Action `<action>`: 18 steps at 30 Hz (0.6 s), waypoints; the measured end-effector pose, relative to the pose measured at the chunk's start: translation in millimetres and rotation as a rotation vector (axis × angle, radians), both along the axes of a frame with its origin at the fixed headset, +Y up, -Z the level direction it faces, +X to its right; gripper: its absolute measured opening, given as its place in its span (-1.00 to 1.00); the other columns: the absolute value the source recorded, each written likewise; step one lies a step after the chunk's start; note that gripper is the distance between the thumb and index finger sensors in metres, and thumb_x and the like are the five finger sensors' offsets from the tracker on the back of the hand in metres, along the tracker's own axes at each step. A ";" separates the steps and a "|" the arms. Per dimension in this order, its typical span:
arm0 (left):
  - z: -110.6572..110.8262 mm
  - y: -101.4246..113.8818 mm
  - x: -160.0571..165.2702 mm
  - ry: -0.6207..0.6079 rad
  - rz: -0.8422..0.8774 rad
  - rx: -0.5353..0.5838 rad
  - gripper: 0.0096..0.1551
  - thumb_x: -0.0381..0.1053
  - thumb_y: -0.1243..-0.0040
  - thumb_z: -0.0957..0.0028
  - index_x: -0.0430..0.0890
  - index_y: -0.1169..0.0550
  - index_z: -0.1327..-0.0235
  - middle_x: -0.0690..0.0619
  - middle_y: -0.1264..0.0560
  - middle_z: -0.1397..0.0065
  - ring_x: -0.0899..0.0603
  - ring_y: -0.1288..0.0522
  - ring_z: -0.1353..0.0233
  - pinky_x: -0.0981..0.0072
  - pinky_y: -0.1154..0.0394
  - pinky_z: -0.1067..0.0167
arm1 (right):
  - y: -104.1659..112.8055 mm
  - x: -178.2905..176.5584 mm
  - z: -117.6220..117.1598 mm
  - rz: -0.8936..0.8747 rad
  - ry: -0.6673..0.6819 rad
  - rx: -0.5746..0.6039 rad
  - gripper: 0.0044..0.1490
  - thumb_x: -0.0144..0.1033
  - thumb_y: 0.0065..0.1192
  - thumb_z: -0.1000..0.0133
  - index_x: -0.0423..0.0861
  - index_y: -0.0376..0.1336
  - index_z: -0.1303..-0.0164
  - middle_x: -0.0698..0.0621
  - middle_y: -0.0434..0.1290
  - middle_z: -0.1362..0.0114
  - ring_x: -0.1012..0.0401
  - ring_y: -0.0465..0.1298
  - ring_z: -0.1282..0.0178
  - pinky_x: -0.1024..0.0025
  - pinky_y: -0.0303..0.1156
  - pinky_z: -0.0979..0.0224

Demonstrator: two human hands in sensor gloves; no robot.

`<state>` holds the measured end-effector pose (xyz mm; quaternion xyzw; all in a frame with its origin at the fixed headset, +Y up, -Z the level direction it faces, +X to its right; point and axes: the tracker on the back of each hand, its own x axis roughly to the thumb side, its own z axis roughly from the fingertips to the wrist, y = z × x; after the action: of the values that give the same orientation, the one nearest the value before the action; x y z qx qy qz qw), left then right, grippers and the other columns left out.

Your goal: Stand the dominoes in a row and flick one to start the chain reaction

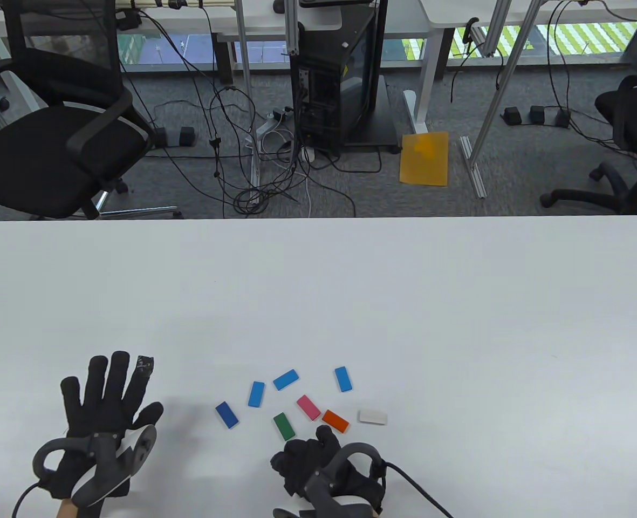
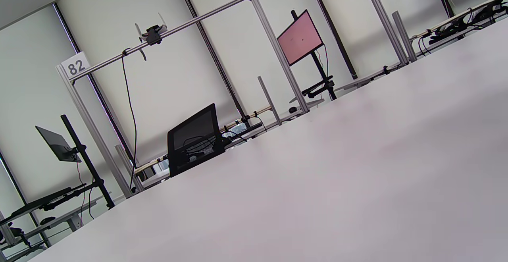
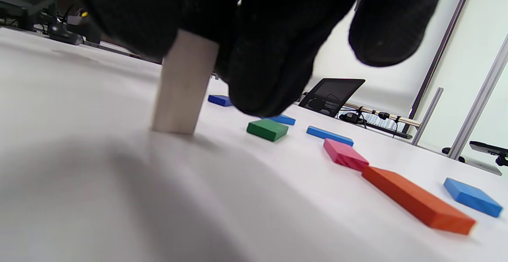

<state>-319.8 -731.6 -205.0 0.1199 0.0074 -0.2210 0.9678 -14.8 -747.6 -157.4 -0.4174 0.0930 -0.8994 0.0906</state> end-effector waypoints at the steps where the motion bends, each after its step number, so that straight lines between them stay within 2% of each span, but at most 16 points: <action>1: -0.1 -0.4 -0.1 -0.001 0.001 0.001 -0.11 0.51 0.73 -0.06 0.28 0.19 -0.73 0.12 -0.06 -0.88 -0.21 -0.05 -0.84 -0.35 0.01 -0.62 | 1.0 0.0 0.1 0.000 0.003 0.000 -0.33 -0.04 0.30 0.03 -0.02 0.35 -0.29 -0.09 0.51 -0.33 0.16 0.68 -0.07 -0.20 0.43 -0.26; 18: -0.1 -1.9 0.9 -0.006 0.002 0.000 -0.11 0.50 0.75 -0.06 0.28 0.17 -0.72 0.13 -0.07 -0.88 -0.21 -0.07 -0.84 -0.34 0.00 -0.62 | 2.9 -0.9 3.2 0.011 0.029 0.036 -0.23 0.04 0.26 0.04 -0.06 0.33 -0.35 -0.12 0.50 -0.36 0.14 0.67 -0.09 -0.22 0.41 -0.27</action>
<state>-319.0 -733.4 -205.1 0.1204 0.0045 -0.2197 0.9681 -15.7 -744.7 -154.2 -0.4290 0.1083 -0.8910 0.1017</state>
